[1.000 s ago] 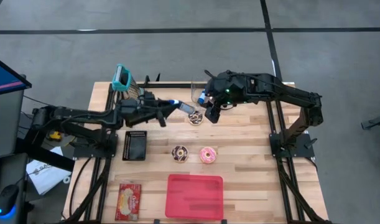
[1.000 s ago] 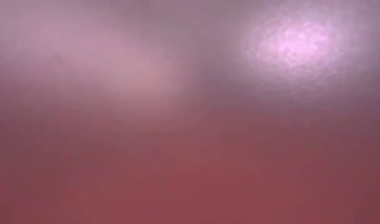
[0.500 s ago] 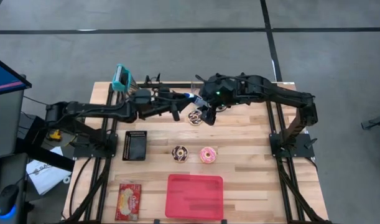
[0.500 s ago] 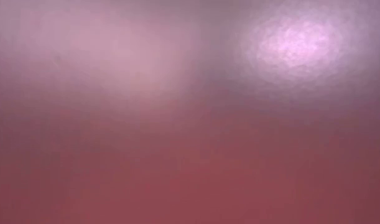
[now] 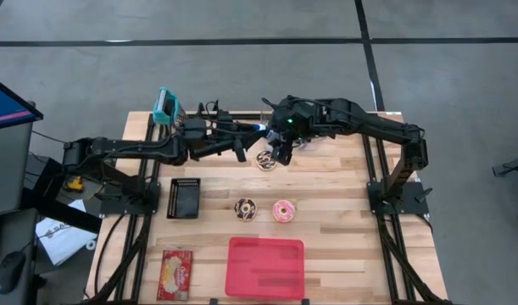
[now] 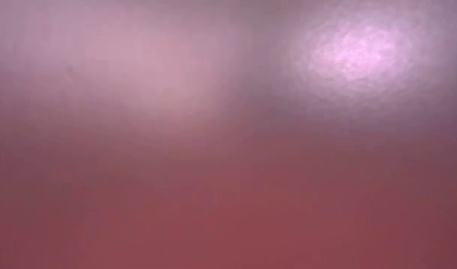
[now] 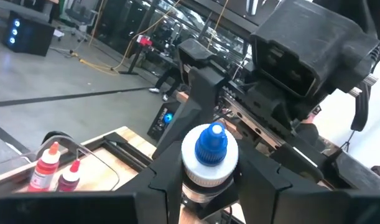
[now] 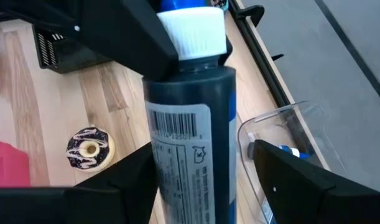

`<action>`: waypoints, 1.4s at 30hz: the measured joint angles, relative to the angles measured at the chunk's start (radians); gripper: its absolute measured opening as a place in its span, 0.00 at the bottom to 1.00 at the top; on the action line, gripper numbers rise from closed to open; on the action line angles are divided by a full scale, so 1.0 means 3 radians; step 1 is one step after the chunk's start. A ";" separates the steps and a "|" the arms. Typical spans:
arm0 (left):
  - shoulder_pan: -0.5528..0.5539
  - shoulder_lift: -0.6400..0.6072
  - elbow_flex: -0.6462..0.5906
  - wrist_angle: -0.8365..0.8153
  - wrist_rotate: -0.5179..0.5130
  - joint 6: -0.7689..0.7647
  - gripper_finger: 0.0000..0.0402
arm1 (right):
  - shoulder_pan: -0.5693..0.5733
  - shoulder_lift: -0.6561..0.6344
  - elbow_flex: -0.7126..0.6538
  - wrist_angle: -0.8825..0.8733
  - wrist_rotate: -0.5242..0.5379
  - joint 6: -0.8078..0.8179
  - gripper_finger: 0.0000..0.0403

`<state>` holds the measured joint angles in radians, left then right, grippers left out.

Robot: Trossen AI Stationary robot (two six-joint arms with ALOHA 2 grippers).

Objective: Pick & Place Food Item
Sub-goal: Put the blue food coloring bottle into the transparent bin

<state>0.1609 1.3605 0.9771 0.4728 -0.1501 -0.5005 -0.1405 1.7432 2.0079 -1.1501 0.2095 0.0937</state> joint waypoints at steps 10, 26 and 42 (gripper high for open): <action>0.0020 0.0000 0.0000 0.0003 0.0003 -0.0012 0.27 | 0.0011 -0.0001 0.0000 0.0017 -0.0019 -0.0010 0.35; 0.0035 -0.0460 -0.0004 -0.0511 -0.0244 0.0480 0.52 | -0.0164 -0.0011 -0.0001 -0.0015 0.0000 0.0066 0.33; -0.0157 -0.1179 -0.0015 -0.1675 -0.0392 0.0473 0.58 | -0.1440 -0.0010 -0.1127 0.0426 -0.0934 0.0033 0.34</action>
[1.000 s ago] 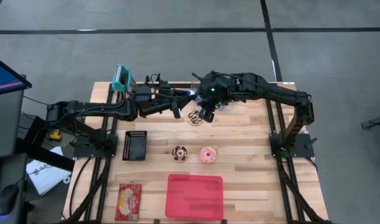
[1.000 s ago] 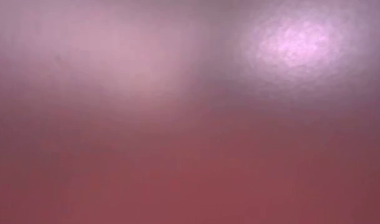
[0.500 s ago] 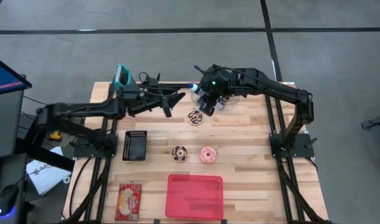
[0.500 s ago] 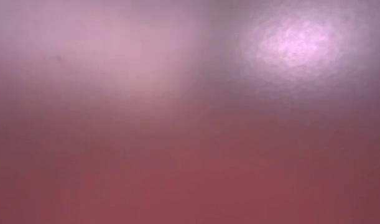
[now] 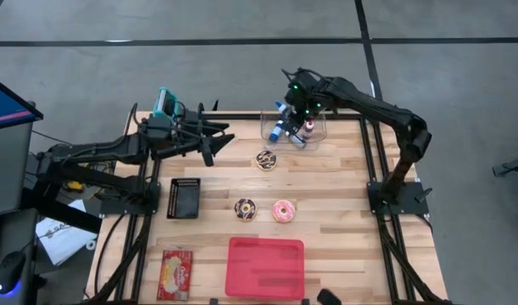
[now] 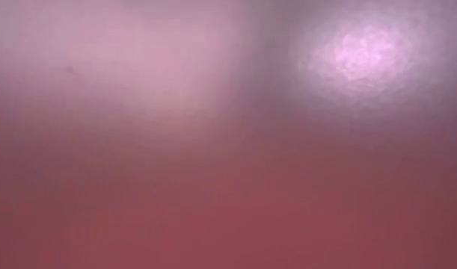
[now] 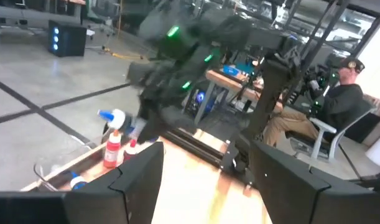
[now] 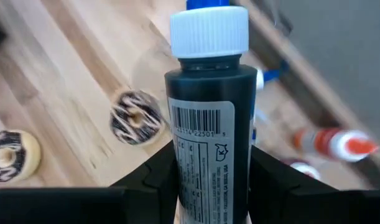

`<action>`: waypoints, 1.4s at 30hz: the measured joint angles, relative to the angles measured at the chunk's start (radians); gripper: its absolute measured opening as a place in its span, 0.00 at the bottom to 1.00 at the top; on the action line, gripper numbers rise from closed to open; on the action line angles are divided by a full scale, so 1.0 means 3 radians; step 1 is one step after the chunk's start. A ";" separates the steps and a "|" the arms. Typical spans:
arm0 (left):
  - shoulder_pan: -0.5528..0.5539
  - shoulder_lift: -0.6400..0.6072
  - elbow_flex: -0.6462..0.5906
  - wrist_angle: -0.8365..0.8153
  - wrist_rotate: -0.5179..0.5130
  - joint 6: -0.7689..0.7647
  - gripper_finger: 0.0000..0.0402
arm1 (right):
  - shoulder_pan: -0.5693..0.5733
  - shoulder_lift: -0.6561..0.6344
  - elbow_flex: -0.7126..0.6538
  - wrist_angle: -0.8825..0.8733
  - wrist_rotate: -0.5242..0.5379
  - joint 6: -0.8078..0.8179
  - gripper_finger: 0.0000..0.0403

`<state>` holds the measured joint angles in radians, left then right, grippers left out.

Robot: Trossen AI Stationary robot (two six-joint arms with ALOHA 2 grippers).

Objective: Pick & Place Food Item
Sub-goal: Put the blue food coloring bottle into the transparent bin, then put the red popcorn bag into the red bin

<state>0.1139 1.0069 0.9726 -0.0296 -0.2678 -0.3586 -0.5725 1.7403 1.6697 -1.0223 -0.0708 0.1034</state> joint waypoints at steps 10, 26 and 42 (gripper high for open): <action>-0.0208 0.0118 0.0000 -0.0051 -0.0155 -0.0161 0.58 | -0.0538 0.0003 -0.0808 0.0816 -0.0653 0.0199 0.33; -0.0310 0.0149 0.0000 -0.0052 -0.0246 -0.0393 0.59 | -0.0445 0.0476 -0.0808 0.0837 -0.0746 -0.0028 0.36; -0.0427 0.0150 0.0000 -0.0055 -0.0321 -0.0377 0.58 | -0.0310 0.0465 -0.0712 0.0837 -0.0738 0.0069 0.45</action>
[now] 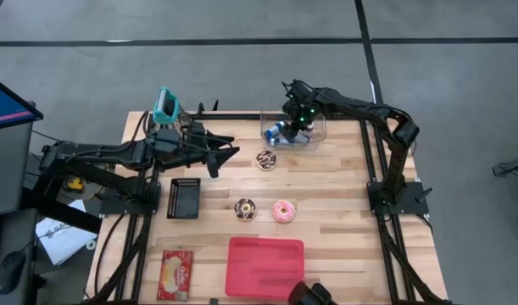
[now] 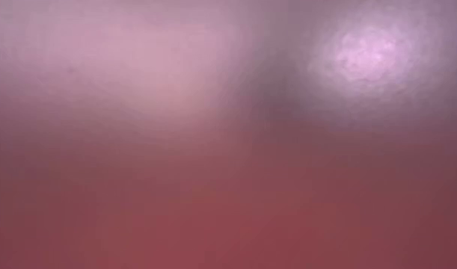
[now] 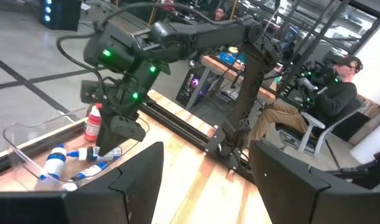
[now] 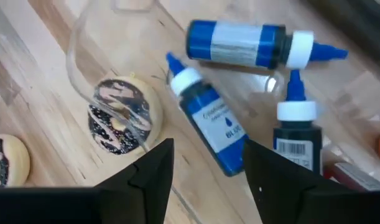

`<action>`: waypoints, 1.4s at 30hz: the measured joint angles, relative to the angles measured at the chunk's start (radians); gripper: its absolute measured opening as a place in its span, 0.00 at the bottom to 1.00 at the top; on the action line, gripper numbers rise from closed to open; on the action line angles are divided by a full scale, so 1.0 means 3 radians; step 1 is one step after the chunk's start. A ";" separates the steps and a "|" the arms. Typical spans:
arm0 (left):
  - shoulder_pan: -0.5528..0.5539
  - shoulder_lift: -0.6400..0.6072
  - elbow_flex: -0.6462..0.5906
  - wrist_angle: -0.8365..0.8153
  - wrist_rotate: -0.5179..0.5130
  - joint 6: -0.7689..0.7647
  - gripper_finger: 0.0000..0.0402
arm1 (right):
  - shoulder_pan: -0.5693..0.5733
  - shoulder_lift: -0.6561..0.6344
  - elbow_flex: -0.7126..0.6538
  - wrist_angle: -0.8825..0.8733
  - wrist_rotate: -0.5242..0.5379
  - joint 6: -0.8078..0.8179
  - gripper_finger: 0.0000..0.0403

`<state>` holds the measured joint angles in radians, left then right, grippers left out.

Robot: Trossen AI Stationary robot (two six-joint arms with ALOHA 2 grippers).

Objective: Pick & Place Food Item
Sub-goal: Put the red popcorn bag into the red bin

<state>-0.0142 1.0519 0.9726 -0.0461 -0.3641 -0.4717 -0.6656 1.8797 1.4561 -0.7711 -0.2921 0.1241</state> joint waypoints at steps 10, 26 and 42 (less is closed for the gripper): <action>-0.0218 0.0000 0.0000 -0.0973 0.0434 0.0074 0.58 | 0.0294 -0.0004 0.0621 -0.0647 -0.0247 -0.0032 0.44; -0.0850 0.0000 0.0000 -0.2347 0.0430 0.0260 0.58 | 0.1312 -0.0251 0.1347 -0.1741 0.0061 0.0278 0.44; -0.1978 0.0000 -0.0220 -0.2733 0.0583 -0.0794 0.58 | 0.2757 -0.1295 0.1346 -0.1958 0.2230 0.2383 0.51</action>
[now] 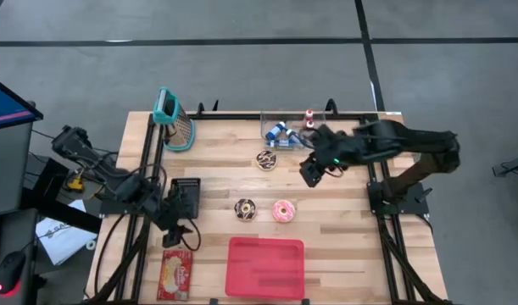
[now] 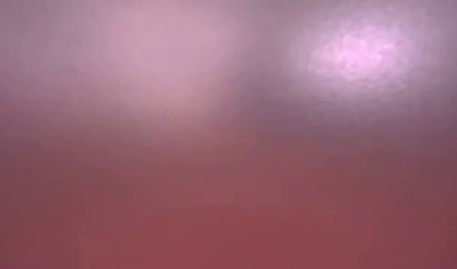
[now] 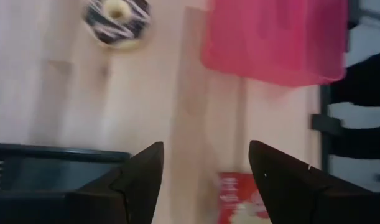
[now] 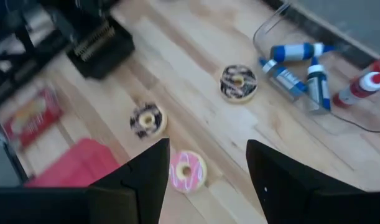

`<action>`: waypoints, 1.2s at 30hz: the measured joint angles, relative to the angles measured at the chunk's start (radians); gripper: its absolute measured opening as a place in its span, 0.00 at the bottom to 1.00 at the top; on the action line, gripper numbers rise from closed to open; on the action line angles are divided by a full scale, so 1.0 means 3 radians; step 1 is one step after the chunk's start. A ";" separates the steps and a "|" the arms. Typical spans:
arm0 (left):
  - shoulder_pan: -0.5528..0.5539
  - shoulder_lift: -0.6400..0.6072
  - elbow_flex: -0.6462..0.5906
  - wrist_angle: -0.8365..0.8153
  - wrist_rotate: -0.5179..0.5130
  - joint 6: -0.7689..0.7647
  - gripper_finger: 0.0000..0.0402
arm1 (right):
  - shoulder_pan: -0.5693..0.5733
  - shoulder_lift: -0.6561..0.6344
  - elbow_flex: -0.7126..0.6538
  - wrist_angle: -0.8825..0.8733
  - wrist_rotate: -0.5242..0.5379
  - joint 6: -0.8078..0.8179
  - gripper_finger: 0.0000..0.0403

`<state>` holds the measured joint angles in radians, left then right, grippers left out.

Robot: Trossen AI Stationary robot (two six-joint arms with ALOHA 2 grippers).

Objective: Pick & Place Food Item
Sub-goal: Put the red popcorn bag into the red bin

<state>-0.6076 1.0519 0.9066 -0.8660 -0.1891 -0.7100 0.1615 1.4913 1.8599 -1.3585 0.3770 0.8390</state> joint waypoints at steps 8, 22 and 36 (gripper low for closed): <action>-0.0521 0.0001 -0.0275 0.0302 0.0542 -0.0645 0.58 | 0.0402 -0.0122 0.0000 -0.0140 0.0320 0.0486 0.50; -0.0397 0.0230 -0.0752 0.0905 0.1202 -0.1242 0.58 | 0.0773 -0.0105 -0.0001 -0.0193 0.0402 0.0495 0.50; -0.0370 0.0643 -0.1345 0.1562 0.1192 -0.1242 0.58 | 0.1074 -0.0105 -0.0001 -0.0208 0.0405 0.0613 0.50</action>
<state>-0.7186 1.2448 0.5030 -0.3973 0.1686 -1.0824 0.4837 1.4597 1.8595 -1.4210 0.4986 1.0228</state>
